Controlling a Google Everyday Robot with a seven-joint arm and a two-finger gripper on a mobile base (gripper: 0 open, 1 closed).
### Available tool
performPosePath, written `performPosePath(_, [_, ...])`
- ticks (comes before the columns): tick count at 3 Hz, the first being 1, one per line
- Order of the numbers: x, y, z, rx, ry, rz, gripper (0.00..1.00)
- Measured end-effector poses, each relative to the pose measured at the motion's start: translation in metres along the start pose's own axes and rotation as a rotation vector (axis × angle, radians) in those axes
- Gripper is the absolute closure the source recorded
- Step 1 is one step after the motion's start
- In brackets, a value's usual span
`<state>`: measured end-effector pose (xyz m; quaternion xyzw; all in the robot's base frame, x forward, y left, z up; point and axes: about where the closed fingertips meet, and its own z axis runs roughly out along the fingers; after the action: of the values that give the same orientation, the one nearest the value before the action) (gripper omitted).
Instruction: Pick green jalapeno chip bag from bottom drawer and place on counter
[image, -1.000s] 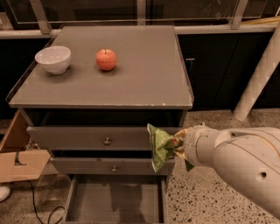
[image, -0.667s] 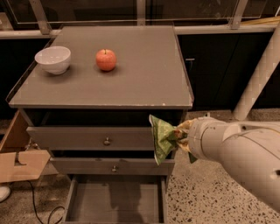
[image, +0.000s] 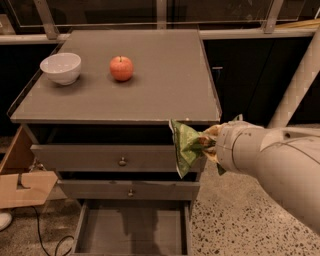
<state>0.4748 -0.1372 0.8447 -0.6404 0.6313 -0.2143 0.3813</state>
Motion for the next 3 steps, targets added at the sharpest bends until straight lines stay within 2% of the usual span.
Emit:
performPosePath(1, [-0.001, -0.021, 0.004, 0.005, 0.010, -0.020, 1.00])
performPosePath(2, [-0.028, -0.069, 0.012, 0.055, -0.021, -0.080, 1.00])
performPosePath(3, [-0.029, -0.072, 0.013, 0.056, -0.022, -0.085, 1.00])
